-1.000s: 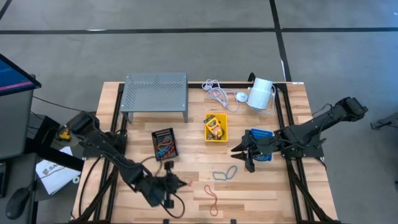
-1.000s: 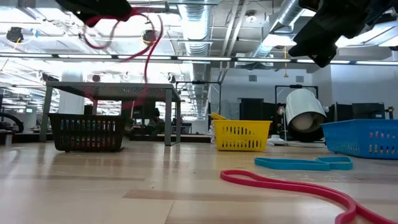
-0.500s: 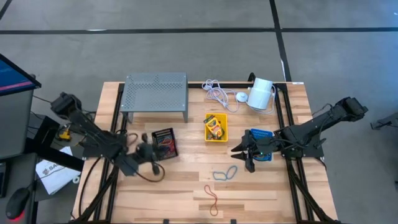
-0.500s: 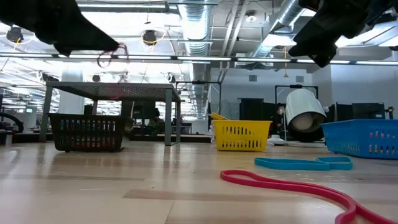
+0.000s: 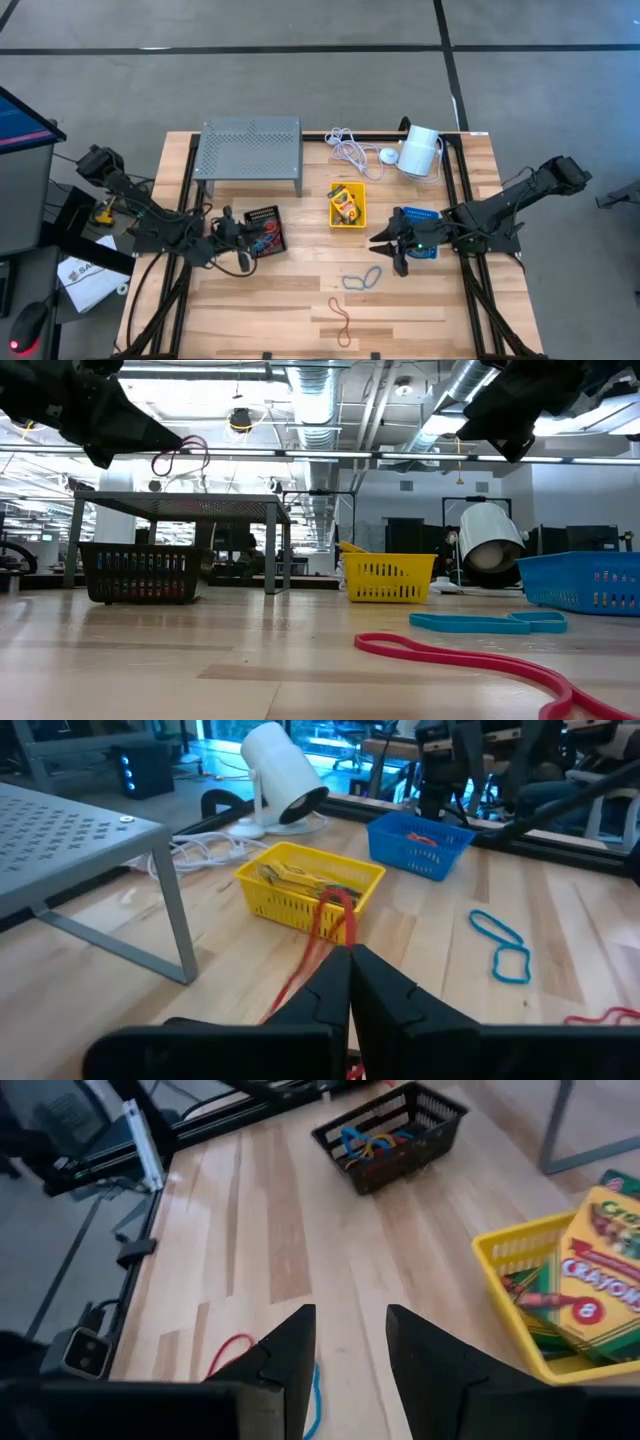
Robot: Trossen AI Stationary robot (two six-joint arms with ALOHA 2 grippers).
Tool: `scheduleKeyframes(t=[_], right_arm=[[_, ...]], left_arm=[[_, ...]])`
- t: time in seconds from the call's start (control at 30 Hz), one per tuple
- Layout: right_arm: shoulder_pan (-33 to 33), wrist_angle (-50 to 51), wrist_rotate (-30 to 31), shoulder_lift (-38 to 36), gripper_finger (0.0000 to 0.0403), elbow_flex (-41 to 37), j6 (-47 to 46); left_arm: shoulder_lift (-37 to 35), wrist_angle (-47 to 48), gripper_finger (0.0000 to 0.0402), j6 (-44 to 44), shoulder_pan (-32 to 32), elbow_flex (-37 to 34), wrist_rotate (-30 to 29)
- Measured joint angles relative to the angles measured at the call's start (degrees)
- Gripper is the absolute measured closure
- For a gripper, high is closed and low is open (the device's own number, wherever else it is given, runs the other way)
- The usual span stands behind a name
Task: Pick & Place Office Desk Supplies
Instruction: Put the red rubber band into the black bin
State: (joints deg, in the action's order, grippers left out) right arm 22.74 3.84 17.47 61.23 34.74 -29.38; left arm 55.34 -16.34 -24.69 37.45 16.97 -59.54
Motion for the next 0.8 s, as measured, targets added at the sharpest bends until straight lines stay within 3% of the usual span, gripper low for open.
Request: scheduleKeyframes(t=[0.5,0.8], right_arm=[[0.15,0.02,2.12,-0.01,0.0282,0.00,-0.32],[0.11,0.02,2.12,-0.02,0.0282,0.00,-0.22]], left_arm=[[0.31,1.05,0.0401,-1.56,-0.61,0.00,0.03],[0.32,7.77,0.0401,-8.92,-2.58,0.02,0.30]])
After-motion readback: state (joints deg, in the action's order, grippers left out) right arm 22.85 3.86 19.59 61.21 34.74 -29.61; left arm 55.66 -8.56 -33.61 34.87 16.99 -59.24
